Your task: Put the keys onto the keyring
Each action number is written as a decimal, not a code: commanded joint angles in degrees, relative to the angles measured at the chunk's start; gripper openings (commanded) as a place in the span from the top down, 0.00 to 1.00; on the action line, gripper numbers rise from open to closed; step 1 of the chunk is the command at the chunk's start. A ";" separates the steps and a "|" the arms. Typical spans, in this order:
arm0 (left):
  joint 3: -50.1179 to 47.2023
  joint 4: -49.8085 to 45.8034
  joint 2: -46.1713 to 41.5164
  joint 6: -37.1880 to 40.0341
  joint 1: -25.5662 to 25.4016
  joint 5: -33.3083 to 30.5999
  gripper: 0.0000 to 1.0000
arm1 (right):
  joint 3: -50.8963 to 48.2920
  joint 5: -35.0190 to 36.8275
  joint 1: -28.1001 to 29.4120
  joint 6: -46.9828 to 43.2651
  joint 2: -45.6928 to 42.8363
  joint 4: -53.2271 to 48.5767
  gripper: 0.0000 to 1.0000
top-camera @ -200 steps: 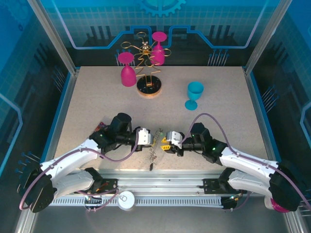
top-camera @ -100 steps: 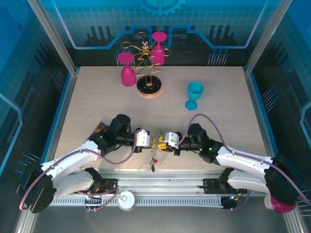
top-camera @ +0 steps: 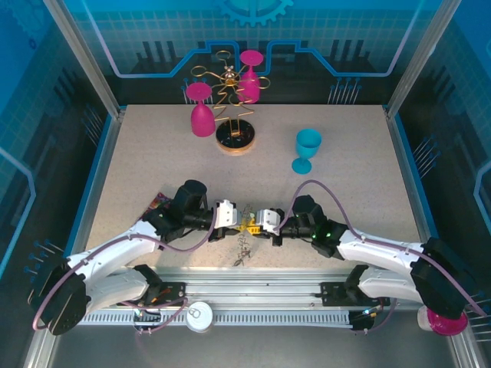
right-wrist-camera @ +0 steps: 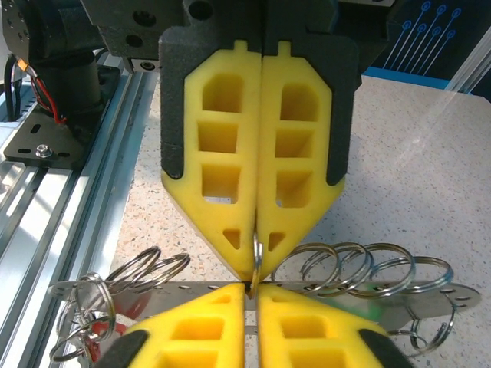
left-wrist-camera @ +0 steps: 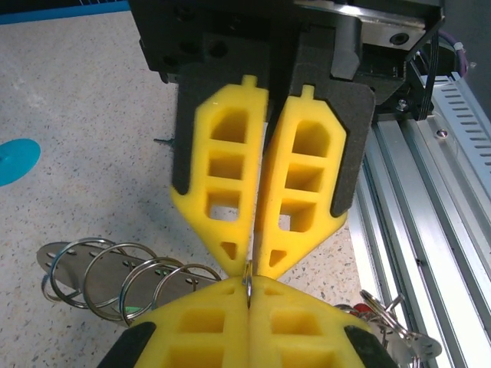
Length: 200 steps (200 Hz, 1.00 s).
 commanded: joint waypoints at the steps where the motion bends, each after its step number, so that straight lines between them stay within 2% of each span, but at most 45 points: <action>1: 1.77 0.52 0.88 -1.63 -0.05 2.09 1.00 | 0.14 -1.48 0.88 0.93 0.97 5.21 0.97; 6: 1.88 0.37 1.01 -1.67 -0.09 1.96 1.00 | 0.12 -1.49 0.88 1.06 1.16 5.29 1.00; 59: 1.73 -1.52 1.05 -2.16 -0.09 -0.67 0.98 | -1.76 -0.25 0.68 2.73 0.68 5.98 1.00; 98: 0.96 -2.02 0.87 -1.92 -0.07 -1.25 1.00 | -2.19 -0.15 0.60 3.31 0.30 4.55 1.00; 110: 0.70 -1.74 0.64 -1.69 -0.09 -1.67 1.00 | -2.30 0.64 0.49 4.19 -0.45 3.21 0.80; 117: 0.52 -1.53 0.39 -1.29 -0.05 -2.03 1.00 | -2.25 1.20 0.23 5.18 -1.23 1.96 0.76; 144: -0.68 -0.45 -1.39 1.07 -0.18 -4.10 1.00 | -1.73 3.82 -1.27 12.58 -5.57 -4.37 0.70; 167: -1.42 0.41 -2.25 2.08 -0.18 -4.39 1.00 | -1.29 5.47 -1.41 17.95 -8.11 -9.65 0.69; 200: -2.32 1.76 -2.48 2.06 -0.17 -3.97 1.00 | -1.36 6.27 -1.25 18.59 -8.81 -8.99 0.69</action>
